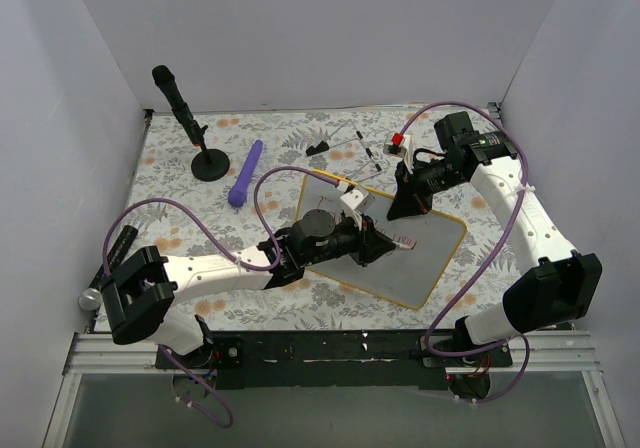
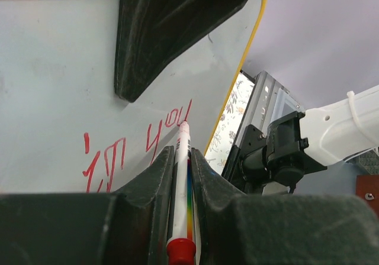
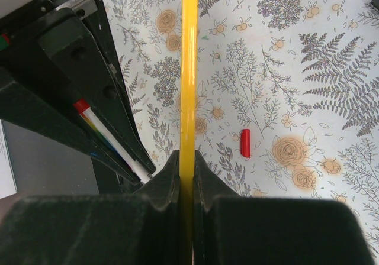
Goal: Write a sentence on the whiteboard
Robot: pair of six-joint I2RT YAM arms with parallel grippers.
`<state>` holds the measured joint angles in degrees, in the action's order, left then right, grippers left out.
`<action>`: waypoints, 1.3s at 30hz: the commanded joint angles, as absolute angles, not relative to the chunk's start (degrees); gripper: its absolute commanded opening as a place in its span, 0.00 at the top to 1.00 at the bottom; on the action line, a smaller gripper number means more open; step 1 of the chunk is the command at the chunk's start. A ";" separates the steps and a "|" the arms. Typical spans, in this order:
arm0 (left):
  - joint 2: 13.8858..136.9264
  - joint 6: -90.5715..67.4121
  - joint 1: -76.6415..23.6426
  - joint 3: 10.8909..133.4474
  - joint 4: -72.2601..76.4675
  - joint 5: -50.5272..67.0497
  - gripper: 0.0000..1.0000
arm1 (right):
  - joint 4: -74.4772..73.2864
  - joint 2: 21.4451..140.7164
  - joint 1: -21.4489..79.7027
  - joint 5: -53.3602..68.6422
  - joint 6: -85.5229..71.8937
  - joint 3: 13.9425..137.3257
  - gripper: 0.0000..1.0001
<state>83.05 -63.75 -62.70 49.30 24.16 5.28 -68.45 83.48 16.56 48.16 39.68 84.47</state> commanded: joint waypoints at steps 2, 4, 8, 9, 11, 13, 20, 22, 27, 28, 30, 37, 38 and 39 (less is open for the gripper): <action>83.14 -64.34 -61.96 48.52 23.47 6.24 1.00 | -66.71 81.56 16.52 54.05 41.22 85.61 0.99; 83.58 -64.42 -61.96 48.78 23.81 6.77 1.00 | -66.71 81.56 16.44 54.05 41.22 85.69 0.99; 84.02 -64.51 -61.96 49.31 24.52 7.73 1.00 | -66.53 81.47 16.52 53.96 41.13 85.52 0.99; 84.20 -64.51 -61.96 49.48 24.61 7.73 1.00 | -66.62 81.47 16.52 53.96 41.22 85.52 0.99; 84.72 -64.42 -61.96 50.27 24.61 8.17 1.00 | -66.53 81.47 16.52 53.96 41.22 85.52 0.99; 85.16 -64.42 -61.96 50.54 24.43 8.44 1.00 | -66.62 81.47 16.44 54.05 41.22 85.52 0.99; 83.33 -64.69 -61.96 50.19 26.28 9.75 1.00 | -66.62 81.21 16.52 53.96 41.22 85.34 0.99; 82.18 -64.69 -61.96 49.57 27.15 10.28 1.00 | -66.53 81.30 16.52 53.96 41.31 85.34 0.99; 80.16 -64.69 -62.05 49.04 28.30 9.59 1.00 | -66.53 81.56 16.44 54.14 41.22 85.52 0.99; 80.24 -64.51 -61.96 49.13 28.47 9.49 1.00 | -66.62 81.56 16.44 54.14 41.13 85.60 0.99; 81.03 -64.51 -61.96 49.57 28.74 8.44 1.00 | -66.53 81.48 16.44 54.14 41.22 85.60 0.99; 83.23 -63.72 -61.96 51.68 27.69 6.42 1.00 | -66.45 81.12 16.44 53.96 41.22 85.43 0.99; 83.15 -63.72 -61.96 51.77 27.86 6.16 1.00 | -66.45 81.12 16.44 54.05 41.22 85.43 0.99; 83.06 -63.55 -61.96 51.77 28.04 5.98 1.00 | -66.53 81.30 16.35 54.05 41.22 85.43 0.99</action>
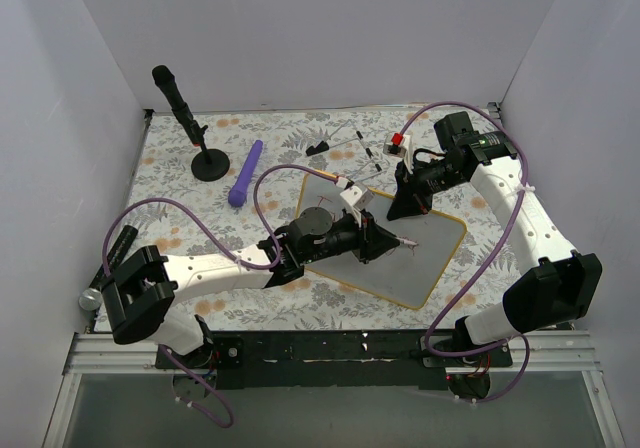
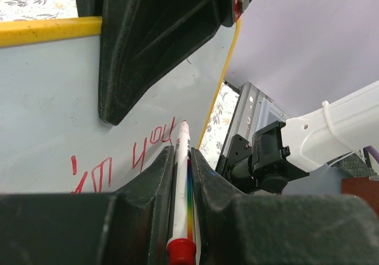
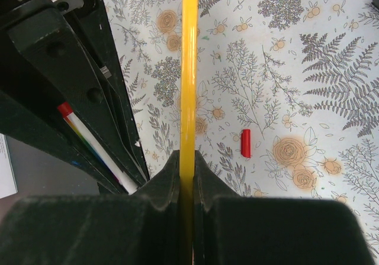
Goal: Write a sentence on the whiteboard
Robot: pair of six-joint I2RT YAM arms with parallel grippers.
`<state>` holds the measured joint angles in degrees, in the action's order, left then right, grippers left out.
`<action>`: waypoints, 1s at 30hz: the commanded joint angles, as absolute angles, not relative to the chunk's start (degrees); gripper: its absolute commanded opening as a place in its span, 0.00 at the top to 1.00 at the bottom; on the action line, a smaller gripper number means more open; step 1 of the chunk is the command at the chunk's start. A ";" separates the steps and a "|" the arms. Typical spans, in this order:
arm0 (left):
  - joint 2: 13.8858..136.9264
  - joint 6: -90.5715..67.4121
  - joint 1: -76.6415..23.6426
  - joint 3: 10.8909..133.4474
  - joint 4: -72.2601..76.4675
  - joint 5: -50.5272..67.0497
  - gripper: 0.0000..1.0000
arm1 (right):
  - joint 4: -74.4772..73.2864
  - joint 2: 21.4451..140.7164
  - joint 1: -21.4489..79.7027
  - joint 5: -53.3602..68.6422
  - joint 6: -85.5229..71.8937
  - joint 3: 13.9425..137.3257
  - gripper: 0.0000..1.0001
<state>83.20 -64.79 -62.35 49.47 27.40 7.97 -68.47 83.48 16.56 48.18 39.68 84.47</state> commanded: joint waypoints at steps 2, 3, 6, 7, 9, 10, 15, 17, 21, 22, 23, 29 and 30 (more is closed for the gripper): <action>83.23 -63.46 -61.96 51.94 28.04 6.06 1.00 | -66.53 81.38 16.44 54.05 41.22 85.43 0.99; 83.32 -63.46 -62.05 52.12 27.86 6.06 1.00 | -66.53 81.47 16.44 54.14 41.31 85.52 0.99; 83.76 -63.37 -61.96 52.47 27.86 6.41 1.00 | -66.62 81.48 16.44 54.14 41.31 85.60 0.99; 84.11 -63.37 -61.96 52.47 27.95 6.42 1.00 | -66.71 81.47 16.44 54.14 41.31 85.61 0.99; 84.46 -63.46 -61.96 52.73 28.04 6.42 1.00 | -66.62 81.39 16.35 54.14 41.31 85.61 0.99; 84.72 -63.46 -62.05 52.73 28.12 6.59 1.00 | -66.53 81.39 16.43 54.05 41.31 85.52 0.99; 84.82 -63.46 -62.05 52.82 27.86 6.07 1.00 | -66.53 81.39 16.44 54.14 41.31 85.52 0.99; 84.90 -63.37 -62.05 52.74 27.25 5.63 1.00 | -66.53 81.39 16.44 54.14 41.31 85.61 0.99; 84.81 -63.28 -61.96 52.65 26.19 5.19 1.00 | -66.62 81.47 16.44 54.14 41.31 85.52 0.99; 84.64 -63.19 -61.96 52.39 26.02 5.10 1.00 | -66.71 81.39 16.44 54.14 41.22 85.60 0.99; 84.64 -63.28 -62.05 52.21 25.67 5.01 1.00 | -66.62 81.47 16.35 54.14 41.31 85.52 0.99; 83.76 -63.98 -61.96 50.63 24.96 5.27 1.00 | -66.62 81.39 16.44 54.14 41.31 85.52 0.99; 83.67 -64.25 -61.96 50.36 24.87 5.27 1.00 | -66.53 81.39 16.44 54.14 41.31 85.52 0.99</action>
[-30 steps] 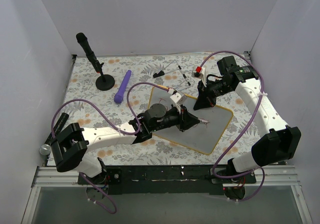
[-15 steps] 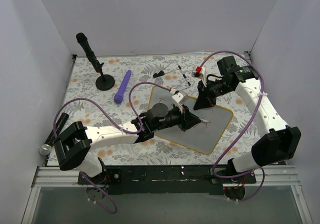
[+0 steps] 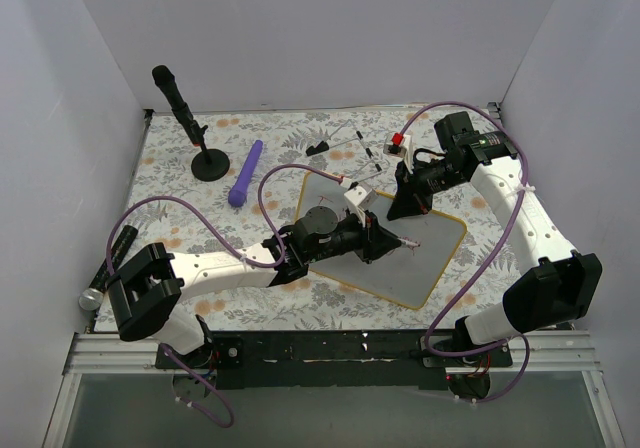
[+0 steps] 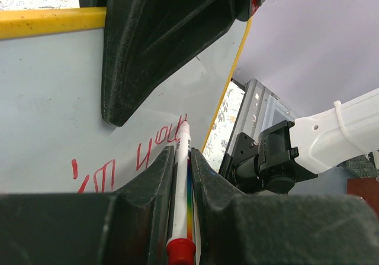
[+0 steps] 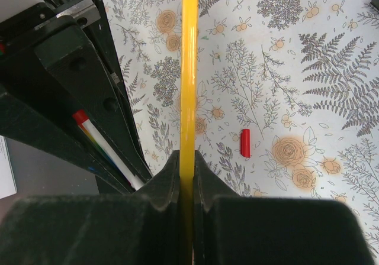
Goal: Write a sentence on the whiteboard
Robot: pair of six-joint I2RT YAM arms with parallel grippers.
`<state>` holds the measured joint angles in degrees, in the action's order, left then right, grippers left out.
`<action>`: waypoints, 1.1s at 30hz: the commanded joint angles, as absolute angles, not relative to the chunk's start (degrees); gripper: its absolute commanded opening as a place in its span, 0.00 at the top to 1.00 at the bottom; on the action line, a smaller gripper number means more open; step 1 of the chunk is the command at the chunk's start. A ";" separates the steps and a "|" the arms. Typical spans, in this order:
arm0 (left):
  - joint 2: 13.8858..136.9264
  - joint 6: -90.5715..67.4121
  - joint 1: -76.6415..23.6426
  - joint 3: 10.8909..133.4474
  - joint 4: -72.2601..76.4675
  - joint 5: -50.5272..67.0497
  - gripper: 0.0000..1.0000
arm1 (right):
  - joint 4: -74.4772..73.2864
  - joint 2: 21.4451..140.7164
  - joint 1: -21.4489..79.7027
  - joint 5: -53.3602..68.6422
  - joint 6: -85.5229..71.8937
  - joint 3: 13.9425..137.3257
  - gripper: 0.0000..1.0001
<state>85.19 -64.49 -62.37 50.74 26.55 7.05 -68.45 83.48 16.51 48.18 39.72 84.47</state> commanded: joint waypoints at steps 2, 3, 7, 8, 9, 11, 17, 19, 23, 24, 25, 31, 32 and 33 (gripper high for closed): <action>83.50 -64.34 -62.05 50.10 24.61 5.54 1.00 | -66.62 81.47 16.35 54.14 41.31 85.52 0.99; 83.67 -64.34 -61.96 50.10 24.52 5.71 1.00 | -66.62 81.47 16.43 54.14 41.31 85.52 0.99; 83.94 -64.95 -61.96 49.83 24.26 6.42 1.00 | -66.62 81.39 16.44 54.14 41.31 85.61 0.99; 83.85 -64.95 -61.96 49.75 24.08 6.42 1.00 | -66.53 81.30 16.44 54.14 41.31 85.52 0.99; 83.85 -65.04 -61.96 49.57 24.08 6.50 1.00 | -66.53 81.30 16.35 54.14 41.31 85.52 0.99; 83.67 -65.30 -61.96 49.13 24.17 6.42 1.00 | -66.53 81.30 16.35 54.14 41.31 85.43 0.99; 83.85 -65.30 -61.96 49.48 23.99 6.33 1.00 | -66.53 81.39 16.44 54.23 41.31 85.60 0.99; 84.11 -65.30 -61.96 49.92 23.73 6.42 1.00 | -66.53 81.39 16.44 54.23 41.31 85.52 0.99; 84.29 -65.30 -61.96 50.45 24.26 6.24 1.00 | -66.53 81.12 16.35 54.23 41.31 85.34 0.99; 84.37 -65.22 -61.96 50.80 24.34 6.15 1.00 | -66.53 81.30 16.43 54.23 41.31 85.34 0.99; 84.55 -65.21 -61.96 50.97 24.61 6.07 1.00 | -66.45 81.30 16.44 54.23 41.31 85.34 0.99; 85.34 -64.95 -62.05 53.08 25.31 5.19 1.00 | -66.53 81.12 16.43 54.23 41.31 85.34 0.99; 85.43 -64.95 -61.96 53.17 25.40 5.10 1.00 | -66.45 81.04 16.44 54.32 41.31 85.25 0.99; 85.52 -64.86 -61.96 53.35 25.40 5.01 1.00 | -66.45 81.04 16.44 54.23 41.31 85.25 0.99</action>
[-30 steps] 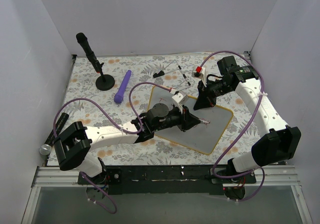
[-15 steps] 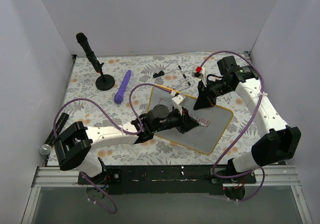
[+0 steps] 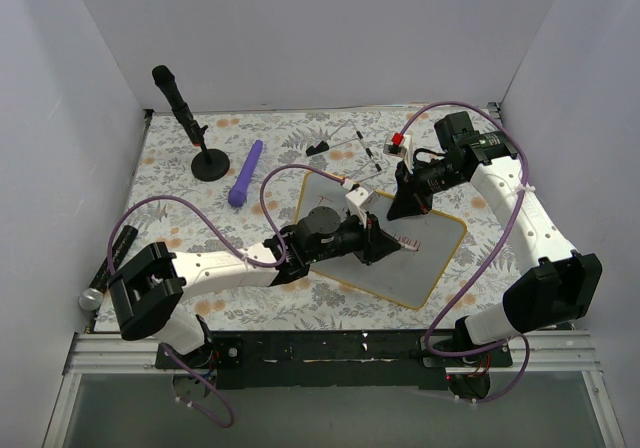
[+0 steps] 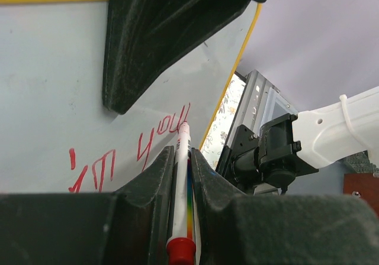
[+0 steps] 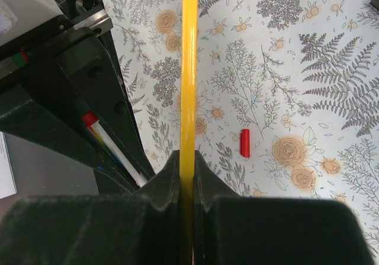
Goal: Write a sentence on the whiteboard
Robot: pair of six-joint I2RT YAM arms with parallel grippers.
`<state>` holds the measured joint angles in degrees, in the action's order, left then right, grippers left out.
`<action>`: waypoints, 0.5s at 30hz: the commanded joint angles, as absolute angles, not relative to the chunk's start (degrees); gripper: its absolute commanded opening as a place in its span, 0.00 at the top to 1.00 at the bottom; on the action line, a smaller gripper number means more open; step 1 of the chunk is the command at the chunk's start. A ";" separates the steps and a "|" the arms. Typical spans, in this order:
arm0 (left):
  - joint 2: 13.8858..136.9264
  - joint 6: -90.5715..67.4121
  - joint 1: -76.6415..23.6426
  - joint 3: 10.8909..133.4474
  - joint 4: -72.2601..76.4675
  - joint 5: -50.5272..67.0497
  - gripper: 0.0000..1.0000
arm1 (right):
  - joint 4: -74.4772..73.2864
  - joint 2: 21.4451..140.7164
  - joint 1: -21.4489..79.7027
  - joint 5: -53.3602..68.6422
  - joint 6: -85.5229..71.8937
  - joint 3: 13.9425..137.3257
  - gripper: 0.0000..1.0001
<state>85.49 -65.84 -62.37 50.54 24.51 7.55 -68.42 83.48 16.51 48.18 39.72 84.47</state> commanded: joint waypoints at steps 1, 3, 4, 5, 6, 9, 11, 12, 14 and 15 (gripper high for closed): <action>85.60 -64.78 -61.96 53.52 25.31 5.01 1.00 | -66.53 81.04 16.35 54.23 41.31 85.17 0.99; 85.61 -64.78 -62.05 53.79 25.31 4.92 1.00 | -66.36 80.95 16.44 54.23 41.31 84.99 0.99; 85.78 -64.69 -61.96 54.05 25.31 4.92 1.00 | -66.27 81.12 16.44 54.32 41.40 84.90 0.99; 85.87 -64.51 -61.96 54.23 25.14 4.92 1.00 | -66.36 81.12 16.44 54.32 41.40 84.82 0.99; 85.96 -64.42 -61.96 54.40 25.22 5.01 1.00 | -66.36 81.04 16.44 54.32 41.31 84.81 0.99; 86.40 -64.51 -62.05 54.75 25.22 5.01 1.00 | -66.27 81.04 16.44 54.32 41.40 84.99 0.99; 86.92 -64.42 -61.96 55.19 25.40 5.18 1.00 | -66.36 81.04 16.43 54.32 41.40 84.82 0.99; 87.10 -64.51 -61.96 55.37 25.40 5.27 1.00 | -66.36 80.95 16.35 54.32 41.40 84.73 0.99; 87.89 -64.42 -61.96 56.07 25.58 5.71 1.00 | -66.18 81.04 16.26 54.32 41.40 84.81 0.99; 88.15 -64.51 -62.05 56.42 25.58 5.80 1.00 | -66.36 80.95 16.35 54.32 41.40 84.90 0.99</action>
